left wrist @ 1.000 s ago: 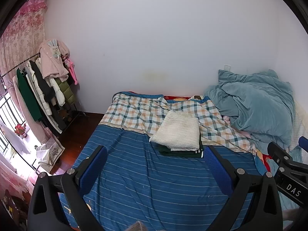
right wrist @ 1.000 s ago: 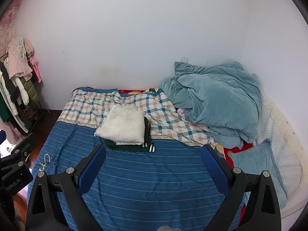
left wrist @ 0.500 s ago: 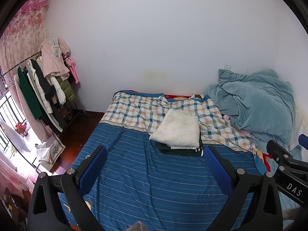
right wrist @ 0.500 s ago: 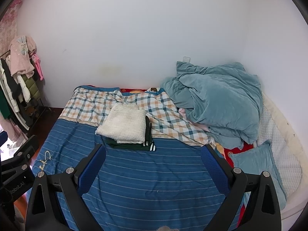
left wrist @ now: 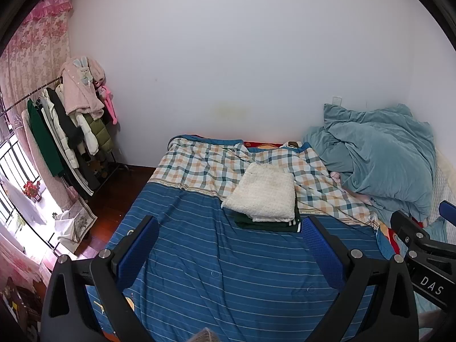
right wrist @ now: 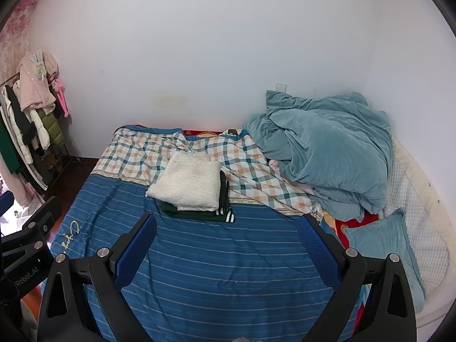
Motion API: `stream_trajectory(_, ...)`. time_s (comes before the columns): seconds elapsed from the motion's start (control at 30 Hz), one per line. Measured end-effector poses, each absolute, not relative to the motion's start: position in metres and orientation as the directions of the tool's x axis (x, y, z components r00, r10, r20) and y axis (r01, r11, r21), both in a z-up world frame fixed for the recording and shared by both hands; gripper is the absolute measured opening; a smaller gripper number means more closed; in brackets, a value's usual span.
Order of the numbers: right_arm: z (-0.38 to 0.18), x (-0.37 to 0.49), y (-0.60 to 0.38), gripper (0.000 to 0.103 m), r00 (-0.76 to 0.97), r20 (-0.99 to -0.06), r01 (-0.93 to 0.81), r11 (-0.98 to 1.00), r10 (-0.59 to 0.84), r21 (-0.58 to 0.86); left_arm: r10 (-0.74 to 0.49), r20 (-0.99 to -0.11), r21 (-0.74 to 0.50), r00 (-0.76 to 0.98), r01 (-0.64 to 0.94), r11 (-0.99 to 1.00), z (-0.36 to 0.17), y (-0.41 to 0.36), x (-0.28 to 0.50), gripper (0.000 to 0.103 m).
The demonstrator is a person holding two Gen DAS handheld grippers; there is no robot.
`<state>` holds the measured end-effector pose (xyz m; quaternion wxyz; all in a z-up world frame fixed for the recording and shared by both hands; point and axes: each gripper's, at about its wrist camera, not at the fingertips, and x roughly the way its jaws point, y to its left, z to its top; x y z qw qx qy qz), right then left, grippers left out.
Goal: Fold large clothes
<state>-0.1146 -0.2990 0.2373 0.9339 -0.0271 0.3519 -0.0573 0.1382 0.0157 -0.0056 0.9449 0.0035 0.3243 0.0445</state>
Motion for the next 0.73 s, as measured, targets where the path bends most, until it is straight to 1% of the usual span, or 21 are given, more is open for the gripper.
stream_trajectory(0.73,0.2383,-0.1186,-0.2991,0.101,0.749,-0.651,0.096,0.992,-0.127,-0.083,0.101,-0.601,0.036,0.793,-0.099,0.994,0.0036,0.02,0.1303,0.102)
